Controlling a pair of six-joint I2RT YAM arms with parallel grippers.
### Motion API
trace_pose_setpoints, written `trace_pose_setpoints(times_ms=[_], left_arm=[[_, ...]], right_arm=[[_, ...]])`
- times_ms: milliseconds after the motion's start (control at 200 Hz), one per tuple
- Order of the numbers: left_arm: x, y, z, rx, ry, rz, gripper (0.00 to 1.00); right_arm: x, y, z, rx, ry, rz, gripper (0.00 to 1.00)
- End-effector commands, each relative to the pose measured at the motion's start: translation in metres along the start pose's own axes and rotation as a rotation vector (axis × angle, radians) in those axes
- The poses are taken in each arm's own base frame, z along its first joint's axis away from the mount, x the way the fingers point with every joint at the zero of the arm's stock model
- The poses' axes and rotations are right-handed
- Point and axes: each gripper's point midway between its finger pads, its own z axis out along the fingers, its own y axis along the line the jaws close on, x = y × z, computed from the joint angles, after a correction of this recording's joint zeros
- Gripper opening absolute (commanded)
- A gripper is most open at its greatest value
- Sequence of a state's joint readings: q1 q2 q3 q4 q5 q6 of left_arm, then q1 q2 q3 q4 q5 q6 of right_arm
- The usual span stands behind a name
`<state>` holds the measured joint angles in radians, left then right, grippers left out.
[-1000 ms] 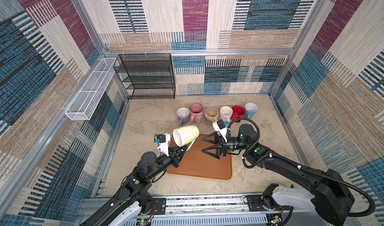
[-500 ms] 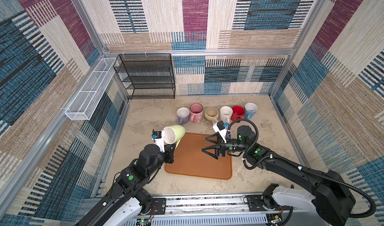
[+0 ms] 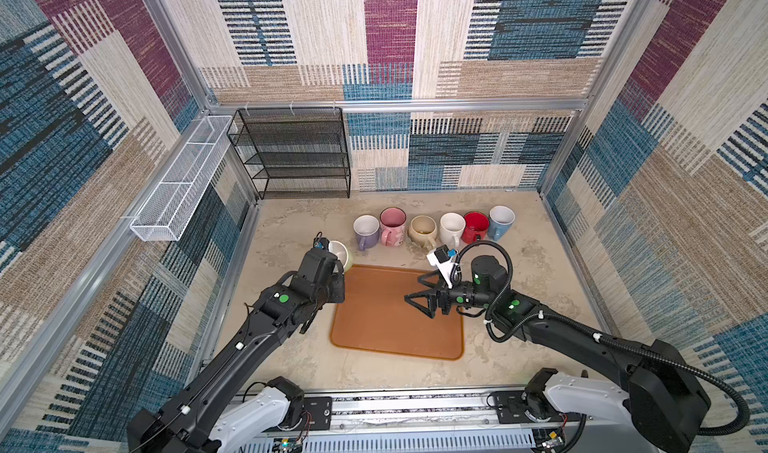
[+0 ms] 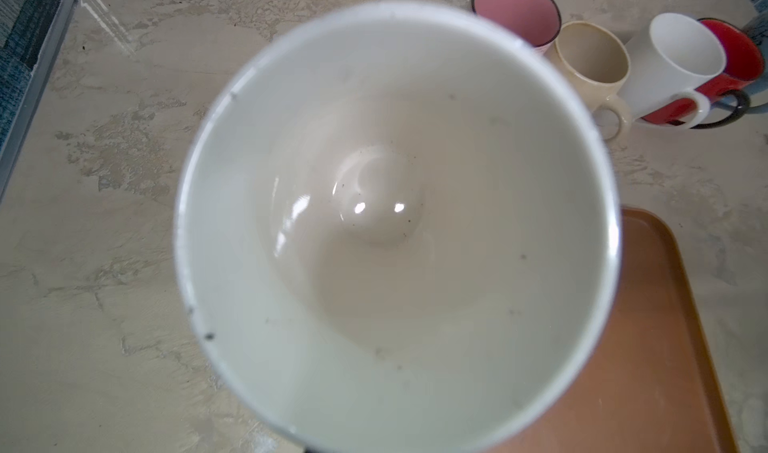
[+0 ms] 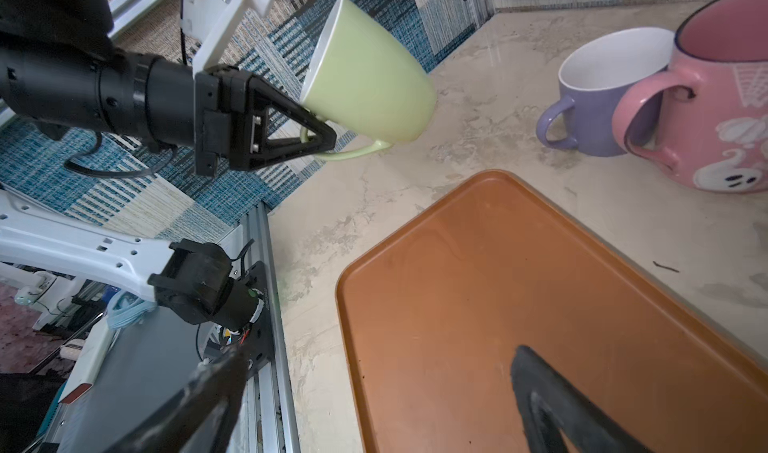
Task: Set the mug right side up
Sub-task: 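Carry the green mug toward the far mug row with the left gripper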
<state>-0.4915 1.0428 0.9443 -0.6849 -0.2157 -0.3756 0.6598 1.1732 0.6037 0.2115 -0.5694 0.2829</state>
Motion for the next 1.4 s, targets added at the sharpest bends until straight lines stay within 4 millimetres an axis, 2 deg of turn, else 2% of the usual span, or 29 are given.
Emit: trace_pose_setpoints(times_ms=[0,346,651,1062,1397], left_arm=[[-0.017,0.001,0.006,0.001,-0.005,0.039,0.0],[-0.051,0.012,0.05,-0.041,0.107,0.047,0.0],[-0.072,0.021,0.093,-0.064,0.17,0.033,0.0],[-0.081,0.025,0.148,-0.083,0.261,0.035,0.0],[-0.082,0.034,0.169,-0.097,0.297,0.02,0.0]], right_arm=[[0.004,-0.006,0.0,0.025,-0.001,-0.01,1.0],[0.02,-0.018,0.006,0.056,0.04,0.016,1.0],[0.022,-0.024,0.006,0.084,0.044,0.021,1.0],[0.026,-0.031,0.011,0.103,0.06,0.024,1.0],[0.029,-0.036,0.015,0.112,0.076,0.027,1.0]])
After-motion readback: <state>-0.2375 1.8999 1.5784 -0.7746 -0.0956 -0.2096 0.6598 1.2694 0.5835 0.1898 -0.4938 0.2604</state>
